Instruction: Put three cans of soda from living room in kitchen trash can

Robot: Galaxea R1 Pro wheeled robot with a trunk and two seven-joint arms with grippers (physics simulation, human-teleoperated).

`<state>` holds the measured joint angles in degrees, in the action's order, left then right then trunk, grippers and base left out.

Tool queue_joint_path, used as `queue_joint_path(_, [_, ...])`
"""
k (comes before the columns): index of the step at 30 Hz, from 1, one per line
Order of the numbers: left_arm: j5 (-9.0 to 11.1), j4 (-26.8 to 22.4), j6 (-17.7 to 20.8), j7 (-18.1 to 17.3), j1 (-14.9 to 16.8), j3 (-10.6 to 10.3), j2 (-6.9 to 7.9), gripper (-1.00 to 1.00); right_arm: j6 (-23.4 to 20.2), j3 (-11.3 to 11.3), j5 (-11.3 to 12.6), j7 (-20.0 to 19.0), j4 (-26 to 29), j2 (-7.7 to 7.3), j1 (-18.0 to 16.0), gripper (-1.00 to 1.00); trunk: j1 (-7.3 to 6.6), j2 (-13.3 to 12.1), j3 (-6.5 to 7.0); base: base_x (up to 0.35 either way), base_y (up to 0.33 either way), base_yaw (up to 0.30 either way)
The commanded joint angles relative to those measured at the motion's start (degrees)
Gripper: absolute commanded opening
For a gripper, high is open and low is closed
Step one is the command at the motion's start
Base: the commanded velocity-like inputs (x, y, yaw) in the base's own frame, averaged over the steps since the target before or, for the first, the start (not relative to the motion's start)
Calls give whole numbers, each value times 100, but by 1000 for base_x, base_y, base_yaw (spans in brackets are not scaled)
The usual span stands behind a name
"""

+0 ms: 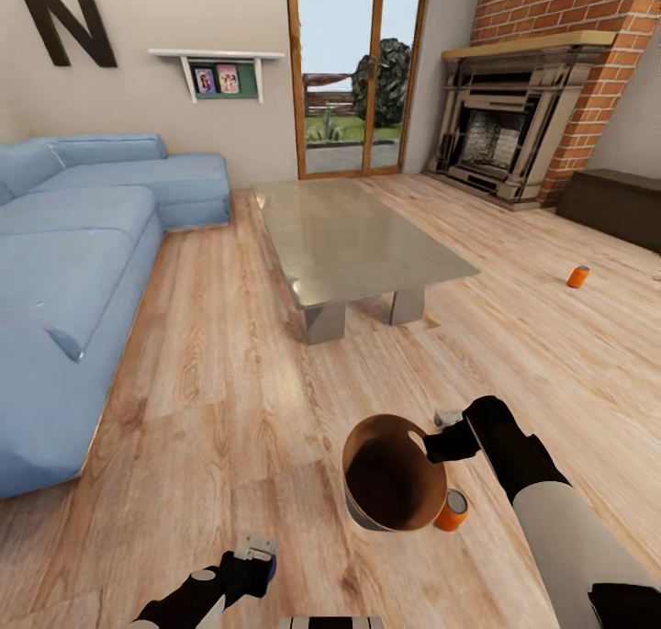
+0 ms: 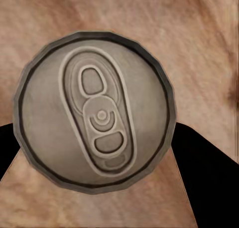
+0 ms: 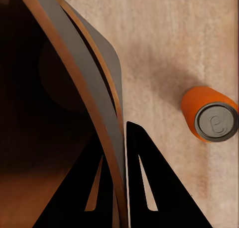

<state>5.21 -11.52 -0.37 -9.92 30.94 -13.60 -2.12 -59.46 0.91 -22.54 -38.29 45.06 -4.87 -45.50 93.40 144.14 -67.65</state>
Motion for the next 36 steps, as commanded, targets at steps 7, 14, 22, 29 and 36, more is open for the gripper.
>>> queue_joint_path(7, [16, -1228, 547, -395, 13, 21, 111, -100, -54, -13, 184, -38, -11, 0, 0, -100, -18, -10, 156, 0, 0, 0])
queue_joint_path(14, [262, -4384, 2608, -874, -6, 388, 723, -100, -54, -66, 188, -38, -14, 7, -3, -100, -36, -19, 311, 0, 0, 0])
queue_joint_path(22, [348, -6505, 4188, -1431, -7, 878, 882, -100, -54, -206, 192, -38, -34, 47, -9, -100, -39, -20, 333, 0, 0, 0])
queue_joint_path(29, [357, -7415, 5838, -2403, 37, 867, 864, -100, -54, -230, 193, -38, -83, 196, -52, -100, -39, -20, 333, 0, 0, 0])
queue_joint_path(36, [358, -7578, 6037, -3230, 75, 812, 799, -100, -54, -280, 189, -38, -90, 431, -239, -100, -39, -20, 333, 0, 0, 0])
